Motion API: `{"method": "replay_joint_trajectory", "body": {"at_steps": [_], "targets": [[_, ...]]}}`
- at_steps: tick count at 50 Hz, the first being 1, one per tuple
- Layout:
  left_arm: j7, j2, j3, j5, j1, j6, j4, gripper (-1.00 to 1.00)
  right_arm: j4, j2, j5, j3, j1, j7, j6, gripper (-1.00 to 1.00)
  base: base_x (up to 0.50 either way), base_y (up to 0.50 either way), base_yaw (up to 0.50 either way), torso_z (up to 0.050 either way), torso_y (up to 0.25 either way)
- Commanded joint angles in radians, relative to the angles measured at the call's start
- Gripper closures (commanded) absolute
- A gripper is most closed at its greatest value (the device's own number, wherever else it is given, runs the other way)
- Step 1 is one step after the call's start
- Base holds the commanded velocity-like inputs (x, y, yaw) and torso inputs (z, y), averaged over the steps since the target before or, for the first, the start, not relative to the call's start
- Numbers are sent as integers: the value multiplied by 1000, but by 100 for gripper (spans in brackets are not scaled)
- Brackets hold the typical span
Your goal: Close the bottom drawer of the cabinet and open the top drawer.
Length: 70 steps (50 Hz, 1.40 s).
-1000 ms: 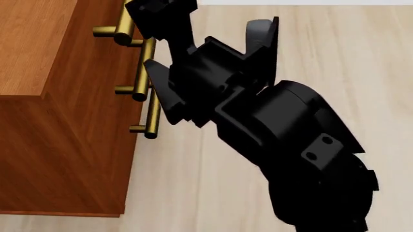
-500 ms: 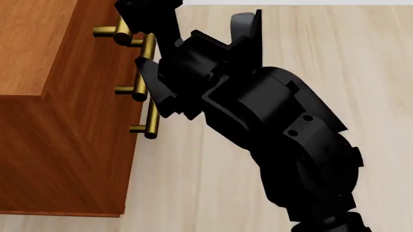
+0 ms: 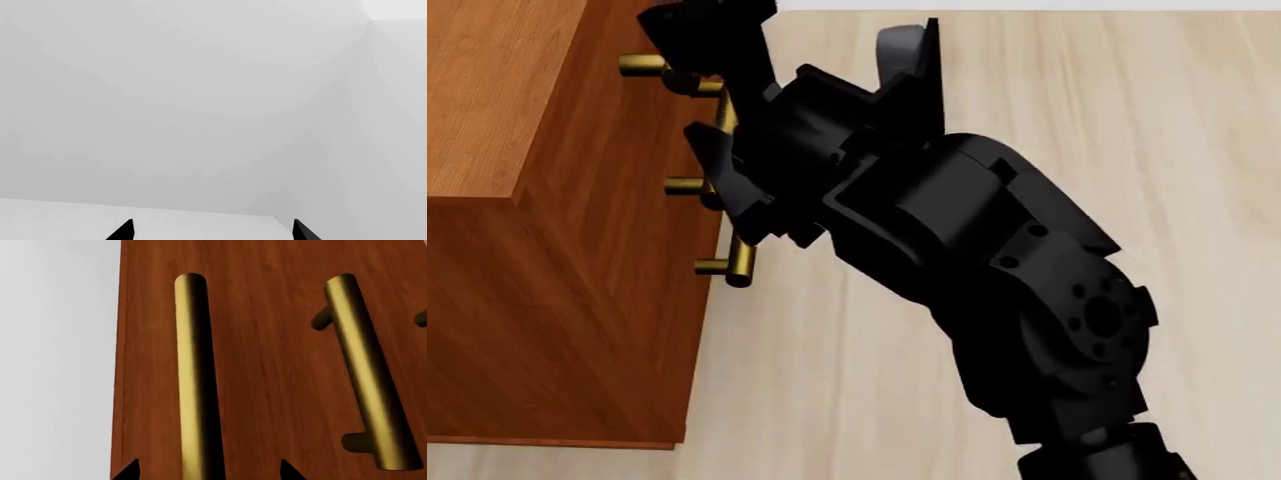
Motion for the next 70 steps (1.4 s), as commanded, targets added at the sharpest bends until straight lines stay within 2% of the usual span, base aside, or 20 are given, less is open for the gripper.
{"method": "replay_joint_trajectory", "body": {"at_steps": [1, 2, 20, 41, 70], "targets": [[0, -1, -1, -4, 2, 6, -2, -100, 13, 1, -8, -13, 4, -2, -7, -100, 0, 0, 0, 0, 0], [-1, -1, -1, -4, 2, 6, -2, -100, 11, 2, -10, -14, 6, -3, -6, 100, 0, 0, 0, 0, 0], [-1, 4, -1, -4, 13, 24, -7, -100, -10, 15, -17, -20, 11, 0, -18, 100, 1, 1, 1, 0, 0], [-10, -7, 3, -14, 3, 12, -6, -100, -175, 84, 23, 47, -41, 77, -80, 100, 0, 0, 0, 0, 0], [-22, -16, 8, -15, 3, 10, -4, -100, -250, 180, 28, 122, -22, 93, -116, 100, 0, 0, 0, 1, 2]]}}
